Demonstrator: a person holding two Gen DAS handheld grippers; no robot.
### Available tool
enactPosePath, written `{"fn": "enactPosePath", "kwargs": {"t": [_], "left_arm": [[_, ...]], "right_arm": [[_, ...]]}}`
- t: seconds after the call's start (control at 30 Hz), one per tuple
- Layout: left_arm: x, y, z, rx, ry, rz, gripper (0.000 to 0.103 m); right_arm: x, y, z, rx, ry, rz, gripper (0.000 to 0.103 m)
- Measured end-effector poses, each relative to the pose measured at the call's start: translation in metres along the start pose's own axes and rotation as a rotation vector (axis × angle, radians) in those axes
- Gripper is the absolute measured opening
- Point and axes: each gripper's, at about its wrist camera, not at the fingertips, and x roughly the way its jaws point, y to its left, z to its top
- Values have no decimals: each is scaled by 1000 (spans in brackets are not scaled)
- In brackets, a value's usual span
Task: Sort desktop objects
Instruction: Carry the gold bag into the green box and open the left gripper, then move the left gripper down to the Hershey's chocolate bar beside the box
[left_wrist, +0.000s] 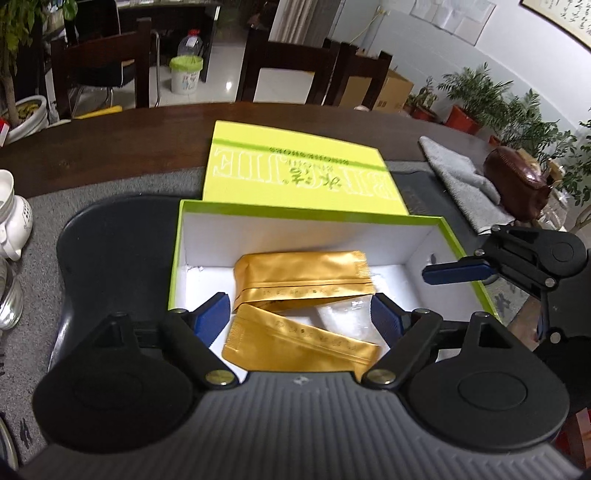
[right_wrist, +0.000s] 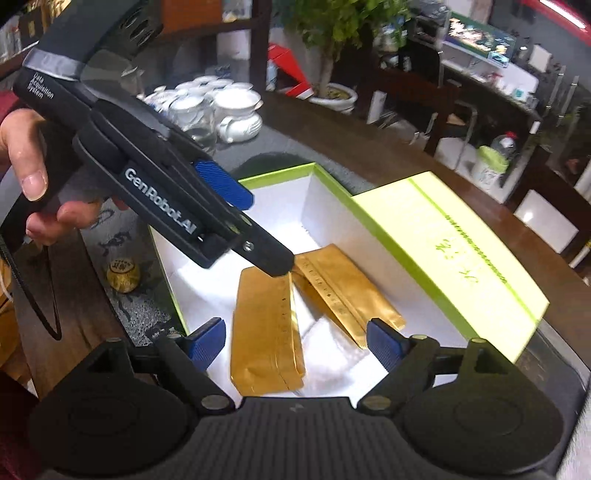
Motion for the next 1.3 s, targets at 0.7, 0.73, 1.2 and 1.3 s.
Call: {"fn": "enactPosePath", "kwargs": {"t": [0.7, 0.73, 1.2, 1.3], "left_arm": [[-51, -57, -38, 136, -71, -65, 92], [-52, -59, -40, 141, -67, -67, 92], [-48, -82, -79, 202, 12, -108, 92], [-39, -85, -87, 210, 49, -110, 92]], "right_arm": [[-94, 22, -78, 208, -160, -117, 100], [-96, 24, -83, 216, -158, -121, 100], [-89, 40, -138, 316, -82, -132, 101], [-80, 40, -149, 329, -46, -138, 101]]}}
